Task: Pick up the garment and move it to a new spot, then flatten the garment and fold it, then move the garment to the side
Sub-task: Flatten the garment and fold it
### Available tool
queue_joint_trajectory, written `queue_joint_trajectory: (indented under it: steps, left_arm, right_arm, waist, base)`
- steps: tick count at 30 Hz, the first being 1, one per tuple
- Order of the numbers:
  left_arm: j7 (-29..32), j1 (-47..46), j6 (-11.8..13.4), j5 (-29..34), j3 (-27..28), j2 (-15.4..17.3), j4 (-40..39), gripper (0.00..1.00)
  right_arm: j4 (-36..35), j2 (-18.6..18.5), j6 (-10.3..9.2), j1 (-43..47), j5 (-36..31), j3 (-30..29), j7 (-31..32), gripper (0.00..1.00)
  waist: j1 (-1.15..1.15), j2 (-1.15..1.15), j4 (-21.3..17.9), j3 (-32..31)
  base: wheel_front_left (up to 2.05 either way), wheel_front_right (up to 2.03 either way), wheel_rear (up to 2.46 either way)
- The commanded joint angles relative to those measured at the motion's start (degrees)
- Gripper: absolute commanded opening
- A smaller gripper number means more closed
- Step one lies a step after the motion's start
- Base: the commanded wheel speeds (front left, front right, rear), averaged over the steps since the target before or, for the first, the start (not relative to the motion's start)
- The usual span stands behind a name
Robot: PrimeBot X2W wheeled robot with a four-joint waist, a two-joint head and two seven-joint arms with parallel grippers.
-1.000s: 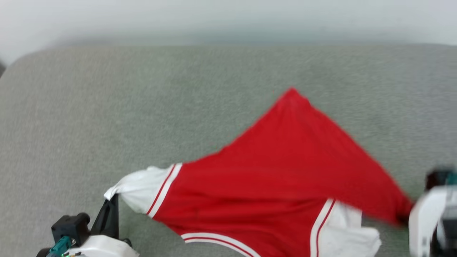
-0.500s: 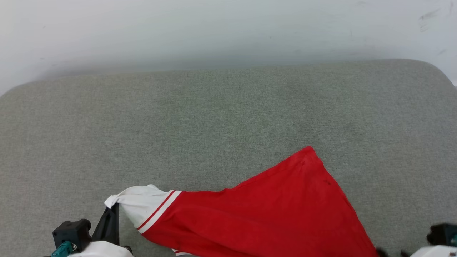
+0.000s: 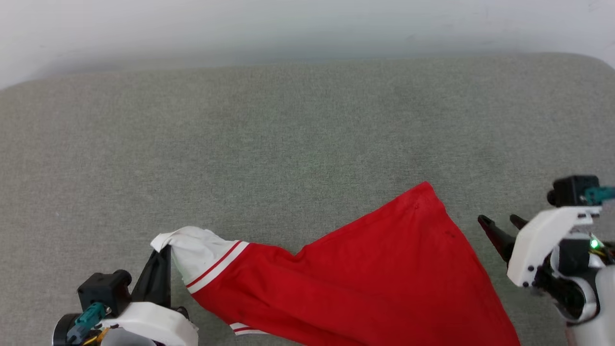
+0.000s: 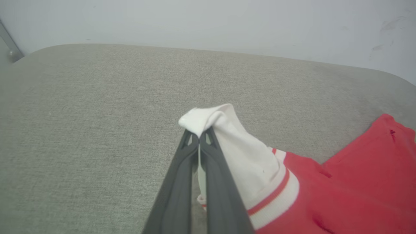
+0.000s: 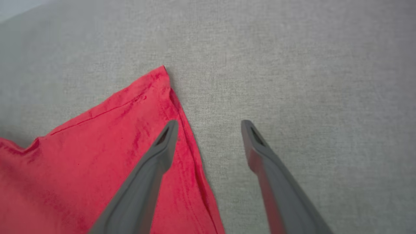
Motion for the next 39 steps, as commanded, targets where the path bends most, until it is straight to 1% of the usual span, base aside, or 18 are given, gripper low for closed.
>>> queue_joint_trajectory:
  steps: [1, 3, 6, 8, 12, 14, 18, 19, 20, 21, 23, 26, 28, 33, 34, 36, 39]
  left_arm:
    - [0.07, -1.04, -0.28, 0.4, -0.11, 0.01, -0.26, 0.0]
    - [-0.02, -2.5, -0.64, 0.62, -0.55, -0.08, -0.43, 0.0]
    - [-0.26, -4.7, -1.44, 1.12, -1.39, -0.36, -0.32, 0.0]
    - [-0.6, -6.24, -1.92, 1.47, -1.73, -0.46, -0.31, 0.0]
    - [-1.14, -8.75, -2.56, 1.91, -2.6, -1.03, -0.2, 0.0]
    - [-1.51, -9.6, -2.89, 1.98, -2.96, -1.32, 0.13, 0.0]
    - [-2.1, -10.43, -3.26, 1.67, -3.3, -1.9, 1.07, 0.0]
    - [-2.18, -10.6, -3.35, 1.55, -3.35, -2.05, 1.38, 0.0]
    - [-2.35, -10.8, -3.44, 1.56, -3.46, -2.15, 1.65, 0.0]
    - [-2.53, -10.93, -3.47, 1.46, -3.46, -2.22, 1.93, 0.0]
    - [-2.64, -10.96, -3.64, 1.27, -3.45, -2.26, 2.53, 0.0]
    - [-3.02, -10.65, -4.01, 0.25, -3.13, -2.6, 3.52, 0.0]
    - [-2.99, -10.5, -3.97, 0.24, -2.91, -1.98, 4.33, 0.0]
    - [-2.05, -12.04, -4.53, -0.52, -2.47, -1.01, 5.68, 0.0]
    - [-1.84, -12.69, -4.66, 0.11, -2.43, -0.43, 5.93, 0.0]
    - [-1.31, -14.06, -5.28, -0.63, -2.29, -0.43, 6.19, 0.0]
    - [-0.47, -17.47, -6.03, -0.81, -1.75, 0.39, 7.12, 0.0]
  right_arm:
    - [0.46, -0.41, -0.03, -2.17, 0.91, 0.89, 2.04, 1.0]
    - [2.36, -1.33, -0.04, -6.45, 1.23, 2.26, 7.81, 1.0]
    - [5.02, -1.9, -0.04, -11.81, 1.32, 4.43, 14.36, 1.0]
    - [6.43, -2.12, -0.04, -15.29, 0.99, 5.94, 16.83, 1.0]
    - [11.39, -2.14, -0.04, -19.79, 0.89, 8.29, 20.69, 1.0]
    - [13.8, -2.43, -0.03, -21.25, 0.61, 10.14, 22.0, 1.0]
    - [19.17, -1.95, -0.03, -21.22, 1.9, 13.61, 24.72, 1.0]
    - [20.05, -1.78, -0.02, -21.19, 2.41, 14.29, 24.97, 0.49]
    - [20.64, -1.77, -0.02, -21.35, 2.77, 15.17, 24.99, 0.18]
    - [21.11, -1.7, -0.01, -21.41, 3.53, 15.78, 24.86, 0.0]
    - [21.39, -1.85, 0.06, -21.81, 4.56, 16.99, 24.02, 0.0]
    - [21.11, -3.3, 0.06, -22.94, 5.63, 18.16, 22.08, 0.0]
    - [20.31, -4.25, 0.06, -23.67, 6.09, 19.29, 20.15, 0.0]
    - [19.48, -7.02, 0.03, -24.7, 6.74, 20.59, 13.44, 0.0]
    - [19.72, -7.27, -0.02, -24.87, 6.69, 20.49, 11.81, 0.0]
    - [20.09, -7.43, -0.03, -25.3, 6.26, 20.7, 8.81, 0.0]
    - [21.13, -7.39, -0.04, -26.46, 5.38, 19.69, 3.69, 0.0]
  waist:
    - [0.0, 0.0, 0.82, 1.69]
    - [0.0, 0.0, 1.58, 3.38]
    - [0.0, 0.0, 3.05, 5.57]
    - [0.0, 0.0, 3.95, 7.08]
    - [0.0, 0.0, 5.64, 9.59]
    - [0.0, 0.0, 6.29, 10.42]
    - [0.0, 0.0, 7.06, 11.33]
    - [0.0, 0.0, 7.23, 11.46]
    - [0.0, 0.0, 7.4, 11.54]
    - [0.0, 0.0, 7.54, 11.59]
    - [0.0, 0.0, 7.71, 11.55]
    - [0.0, 0.0, 7.6, 10.75]
    - [0.0, 0.0, 7.27, 9.59]
    - [0.0, 0.0, 6.13, 4.92]
    - [0.0, 0.0, 5.85, 3.77]
    - [0.0, 0.0, 5.25, 1.68]
    - [0.0, 0.0, 4.32, -1.12]
  base:
    - [0.0, 0.0, 0.0]
    - [0.0, 0.0, 0.0]
    - [0.0, 0.0, 0.0]
    - [0.0, 0.0, 0.0]
    - [0.0, 0.0, 0.0]
    - [0.0, 0.0, 0.0]
    - [0.0, 0.0, 0.0]
    - [0.0, 0.0, 0.0]
    - [0.0, 0.0, 0.0]
    - [0.0, 0.0, 0.0]
    - [0.0, 0.0, 0.0]
    - [0.0, 0.0, 0.0]
    - [0.0, 0.0, 0.0]
    - [0.0, 0.0, 0.0]
    - [0.0, 0.0, 0.0]
    - [0.0, 0.0, 0.0]
    - [0.0, 0.0, 0.0]
